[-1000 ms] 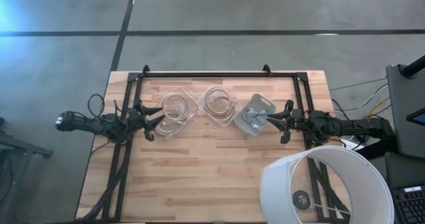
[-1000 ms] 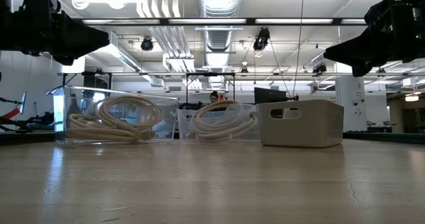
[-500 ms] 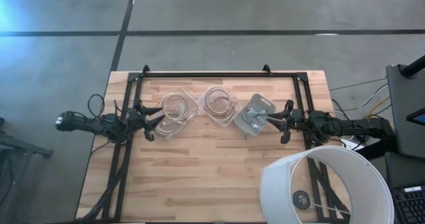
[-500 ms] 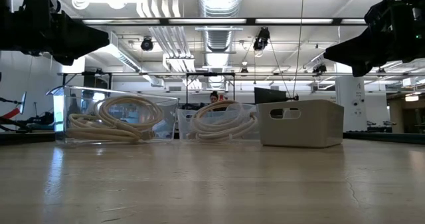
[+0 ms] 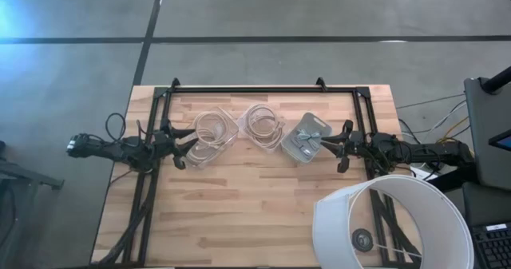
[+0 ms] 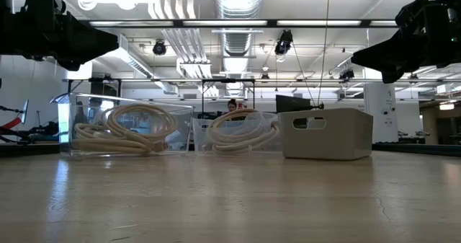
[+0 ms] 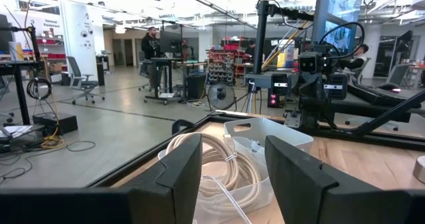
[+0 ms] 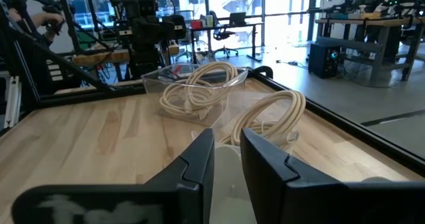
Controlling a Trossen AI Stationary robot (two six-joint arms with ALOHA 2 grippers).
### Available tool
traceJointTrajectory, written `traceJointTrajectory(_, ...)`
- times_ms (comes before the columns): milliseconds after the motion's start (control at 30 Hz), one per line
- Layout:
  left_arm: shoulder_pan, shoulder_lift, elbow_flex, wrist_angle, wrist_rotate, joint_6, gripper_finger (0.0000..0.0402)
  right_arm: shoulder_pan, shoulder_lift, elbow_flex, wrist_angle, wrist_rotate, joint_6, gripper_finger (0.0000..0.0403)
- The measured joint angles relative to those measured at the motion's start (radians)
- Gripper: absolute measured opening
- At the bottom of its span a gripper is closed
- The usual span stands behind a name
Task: Pick & Place USB Port
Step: Return to Home Position
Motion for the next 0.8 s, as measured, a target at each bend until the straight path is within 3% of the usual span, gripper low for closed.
traceJointTrajectory(800,-0.001,0.000,0.000,0.000,0.000,0.000,0.0170,0.000,0.000,0.000,0.000,0.000,0.000,0.0088)
